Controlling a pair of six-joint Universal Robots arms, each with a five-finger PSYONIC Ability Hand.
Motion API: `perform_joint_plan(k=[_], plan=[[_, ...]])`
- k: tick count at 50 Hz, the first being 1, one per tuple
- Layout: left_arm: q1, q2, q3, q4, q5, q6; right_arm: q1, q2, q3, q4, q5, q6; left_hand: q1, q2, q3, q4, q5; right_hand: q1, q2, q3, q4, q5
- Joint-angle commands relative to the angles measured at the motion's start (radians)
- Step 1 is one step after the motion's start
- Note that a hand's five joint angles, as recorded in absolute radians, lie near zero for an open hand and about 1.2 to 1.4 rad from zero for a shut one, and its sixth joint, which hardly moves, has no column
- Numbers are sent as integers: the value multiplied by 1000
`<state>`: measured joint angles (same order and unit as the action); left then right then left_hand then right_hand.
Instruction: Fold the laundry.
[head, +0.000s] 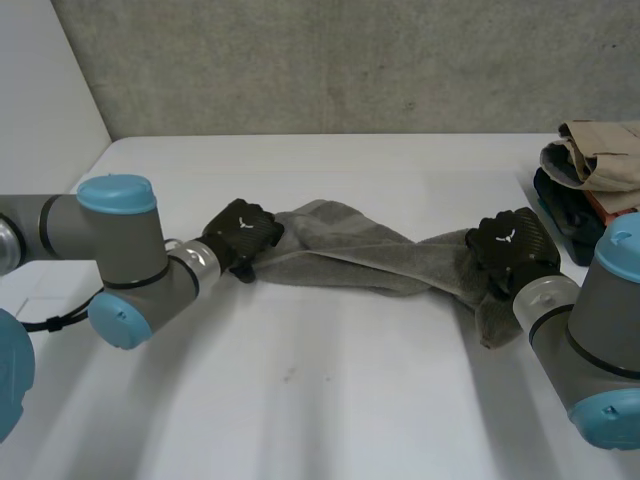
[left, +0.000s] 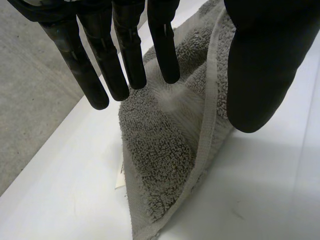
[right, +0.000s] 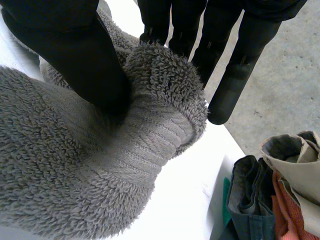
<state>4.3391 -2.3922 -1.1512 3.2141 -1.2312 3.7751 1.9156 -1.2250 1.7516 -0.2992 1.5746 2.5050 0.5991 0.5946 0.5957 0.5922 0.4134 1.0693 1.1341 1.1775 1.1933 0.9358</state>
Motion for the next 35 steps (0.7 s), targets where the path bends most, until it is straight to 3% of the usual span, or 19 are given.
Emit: perform_joint_plan(k=[1,4,7,11,15,19,24,31,35], plan=[[-7,-42,18,-2,-40,8,-1,-1,-1,-1,-1,0,96,100,99,103,107,327,262,219,203,286],[-7,-56,25,-2,-40,9,-3,-1,-4,-3,1,0,128,132,131,135,139,327,262,219,203,286],[-7,-65,42,0,-40,6,-4,-2,-6,-11,2,0,330,335,333,337,341,327,262,219,203,286],[-13,-77,83,1,-40,2,-23,-7,-14,-14,4,0,764,769,768,771,776,327,262,219,203,286],[-29,-91,119,1,-53,6,-29,-7,-30,-6,8,0,797,802,801,804,808,327,262,219,203,286],[-41,-71,125,3,-135,0,-29,-36,-66,40,8,-21,797,802,801,804,808,327,262,219,203,286],[-24,144,52,3,-221,-14,-29,-128,-181,260,-1,-64,797,802,801,804,808,327,262,219,203,286],[20,517,-140,-2,-217,-116,-35,-156,-453,667,-11,-142,797,802,801,804,808,327,262,219,203,286],[22,663,-238,-2,-202,-140,-38,-160,-556,805,-28,-199,797,802,801,804,808,327,262,219,203,286]])
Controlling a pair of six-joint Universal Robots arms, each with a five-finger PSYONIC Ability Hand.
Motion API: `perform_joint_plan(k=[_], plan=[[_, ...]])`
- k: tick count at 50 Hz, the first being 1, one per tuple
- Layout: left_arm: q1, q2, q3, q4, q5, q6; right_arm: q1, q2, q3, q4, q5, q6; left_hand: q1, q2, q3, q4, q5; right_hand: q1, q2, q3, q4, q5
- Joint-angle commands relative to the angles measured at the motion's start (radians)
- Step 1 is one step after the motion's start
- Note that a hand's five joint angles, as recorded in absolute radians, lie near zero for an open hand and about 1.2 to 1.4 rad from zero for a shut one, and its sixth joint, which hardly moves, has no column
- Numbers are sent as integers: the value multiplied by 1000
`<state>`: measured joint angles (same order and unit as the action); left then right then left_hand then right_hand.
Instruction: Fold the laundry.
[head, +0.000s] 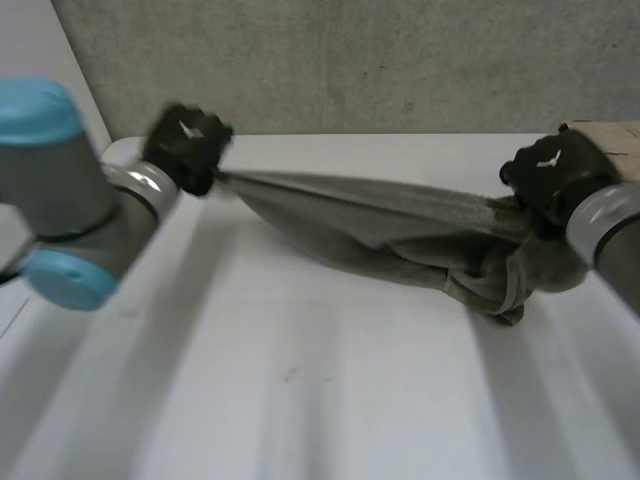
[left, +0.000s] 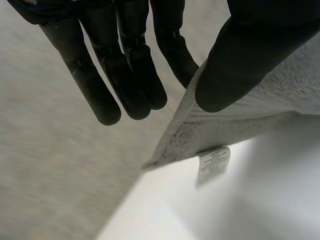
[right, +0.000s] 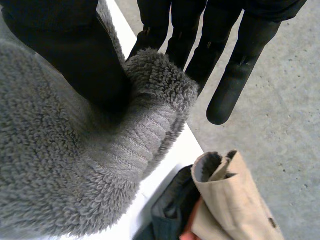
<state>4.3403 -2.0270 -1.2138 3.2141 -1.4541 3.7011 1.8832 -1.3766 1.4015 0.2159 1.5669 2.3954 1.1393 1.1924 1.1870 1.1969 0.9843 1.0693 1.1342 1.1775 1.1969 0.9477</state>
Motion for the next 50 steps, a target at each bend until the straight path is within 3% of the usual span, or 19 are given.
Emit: perform_joint_plan(k=[1,7,14,18,24,27,29,34,39,50], plan=[[21,316,-194,0,24,-66,-7,-7,-219,304,-22,-102,257,204,209,199,237,327,262,219,199,274],[25,373,-302,9,26,-63,-13,51,-240,321,-30,-151,257,204,209,199,237,327,262,219,199,274],[22,159,-233,101,15,-35,-3,229,-340,267,-21,-124,257,204,209,199,237,327,262,219,199,274],[22,45,-23,243,-26,-30,-1,292,-478,84,21,-13,257,204,209,199,237,327,262,219,199,274],[15,7,252,494,-113,-78,-3,269,-564,-393,105,140,257,204,209,199,237,327,262,219,199,274],[21,24,257,594,-166,-134,-1,203,-518,-612,107,160,257,204,209,199,237,327,262,219,199,274],[21,48,246,625,-184,-154,4,186,-497,-670,96,159,257,204,209,199,237,327,262,219,199,274],[22,140,111,604,-195,-170,14,179,-469,-656,27,162,257,204,209,199,237,327,262,219,199,274],[22,217,-126,560,-186,-170,5,175,-383,-520,-59,163,257,204,209,199,237,327,262,219,199,274],[28,238,-570,546,-104,-136,-24,280,-87,-248,-114,130,257,204,209,199,237,327,262,219,199,274]])
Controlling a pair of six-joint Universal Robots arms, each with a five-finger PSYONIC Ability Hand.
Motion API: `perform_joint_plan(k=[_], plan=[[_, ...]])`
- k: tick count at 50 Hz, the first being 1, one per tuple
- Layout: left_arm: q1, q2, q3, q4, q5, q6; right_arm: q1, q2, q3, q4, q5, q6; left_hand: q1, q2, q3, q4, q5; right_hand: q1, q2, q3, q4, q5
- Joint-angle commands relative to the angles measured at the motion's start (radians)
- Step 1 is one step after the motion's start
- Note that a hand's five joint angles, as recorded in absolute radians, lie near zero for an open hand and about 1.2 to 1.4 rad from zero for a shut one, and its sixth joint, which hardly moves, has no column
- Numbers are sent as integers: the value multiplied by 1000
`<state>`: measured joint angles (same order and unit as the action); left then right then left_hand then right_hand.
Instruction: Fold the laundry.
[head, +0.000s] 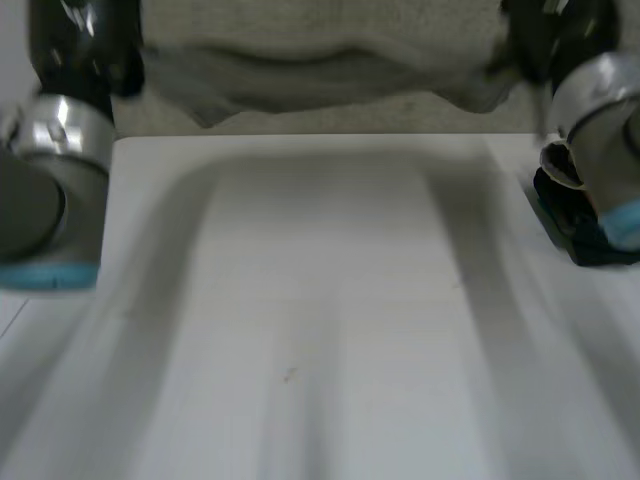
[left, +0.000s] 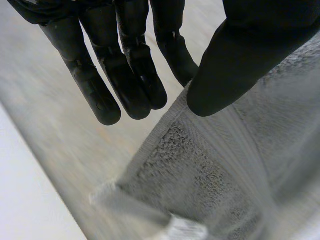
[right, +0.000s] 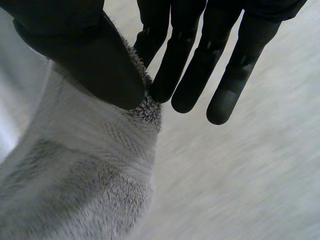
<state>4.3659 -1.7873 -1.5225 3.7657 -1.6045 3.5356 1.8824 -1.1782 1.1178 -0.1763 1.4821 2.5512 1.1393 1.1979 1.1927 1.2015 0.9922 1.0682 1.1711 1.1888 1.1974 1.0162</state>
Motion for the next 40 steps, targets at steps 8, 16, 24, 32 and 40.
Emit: perform_joint_plan(k=[8,16,24,32,40], plan=[[-3,-12,-338,0,69,97,-43,164,292,146,-36,-62,257,198,204,195,229,143,40,22,14,21],[-3,19,-334,-3,69,95,-101,85,355,158,-16,27,257,198,204,195,229,-660,-763,-781,-789,-783],[-5,29,-335,-3,69,91,-189,-133,510,190,-20,244,257,198,204,195,229,-631,-734,-752,-760,-753],[-6,26,-327,-1,69,89,-201,-178,711,187,-40,294,257,198,204,195,229,-584,-687,-705,-713,-706],[-9,19,-300,-1,69,89,-190,-91,741,72,-79,377,257,198,204,195,229,-561,-663,-681,-690,-683]])
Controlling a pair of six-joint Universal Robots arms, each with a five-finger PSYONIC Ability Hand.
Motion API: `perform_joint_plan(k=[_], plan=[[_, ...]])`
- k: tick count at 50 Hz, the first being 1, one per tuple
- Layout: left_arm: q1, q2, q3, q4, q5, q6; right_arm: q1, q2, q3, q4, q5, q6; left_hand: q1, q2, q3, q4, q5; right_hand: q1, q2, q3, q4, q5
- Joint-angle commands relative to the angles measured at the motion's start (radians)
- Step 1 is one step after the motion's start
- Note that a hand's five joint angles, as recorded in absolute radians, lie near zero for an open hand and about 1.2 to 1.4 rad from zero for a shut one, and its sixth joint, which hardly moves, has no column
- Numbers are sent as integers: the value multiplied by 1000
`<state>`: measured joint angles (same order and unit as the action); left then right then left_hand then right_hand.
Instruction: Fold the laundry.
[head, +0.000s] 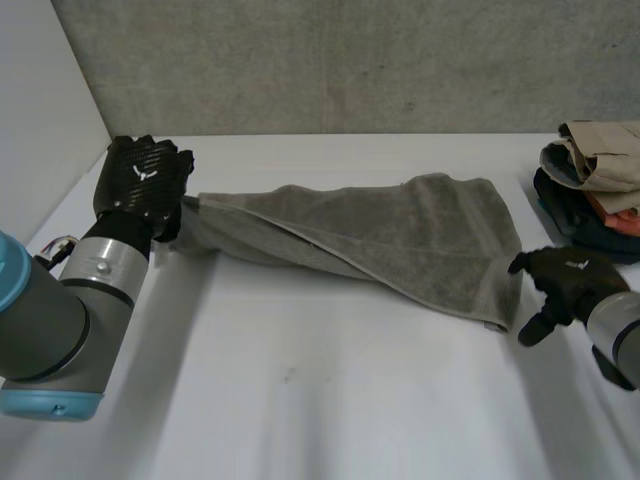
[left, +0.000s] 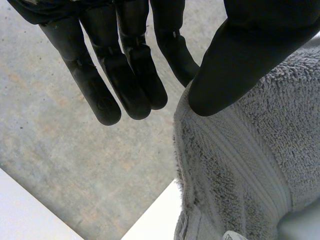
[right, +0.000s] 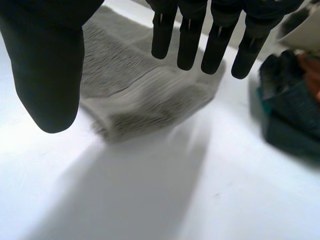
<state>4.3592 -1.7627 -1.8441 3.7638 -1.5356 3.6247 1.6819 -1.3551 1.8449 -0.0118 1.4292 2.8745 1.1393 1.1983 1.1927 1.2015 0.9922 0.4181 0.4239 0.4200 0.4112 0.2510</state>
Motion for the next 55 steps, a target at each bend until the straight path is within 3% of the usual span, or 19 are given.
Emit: perform_joint_plan(k=[1,25,27,30,33,36,37,40,44,48,55], plan=[[-3,-6,26,1,0,0,7,111,4,-112,-20,57,257,198,204,195,229,87,81,85,94,79],[0,-8,39,1,-1,0,61,373,-219,-220,23,52,257,198,204,195,229,316,310,314,323,308],[3,-8,37,1,-1,-1,68,386,-230,-218,30,52,257,198,204,195,229,447,441,445,454,439],[5,-9,40,1,-3,0,73,377,-233,-218,49,54,257,198,204,195,229,976,970,974,983,969],[8,-8,42,-2,-5,0,73,366,-233,-212,76,54,257,198,204,195,229,978,972,976,985,971],[8,11,42,-15,-3,6,73,253,-219,-208,80,40,257,198,204,195,229,978,972,976,985,971],[6,18,42,-21,-3,8,62,152,-214,-194,73,11,257,198,204,195,229,978,972,976,985,971],[16,104,45,-96,-1,9,61,35,-214,-119,39,-70,257,198,204,195,229,978,972,976,985,971],[45,193,60,-249,3,20,12,-90,-274,176,-41,-368,257,198,204,195,229,978,972,976,985,971],[83,291,95,-494,35,99,-50,-151,-324,375,-41,-587,257,198,204,195,229,978,972,976,985,971],[122,394,82,-766,119,319,-62,-243,-389,530,-39,-681,257,198,204,195,229,978,972,976,985,971]])
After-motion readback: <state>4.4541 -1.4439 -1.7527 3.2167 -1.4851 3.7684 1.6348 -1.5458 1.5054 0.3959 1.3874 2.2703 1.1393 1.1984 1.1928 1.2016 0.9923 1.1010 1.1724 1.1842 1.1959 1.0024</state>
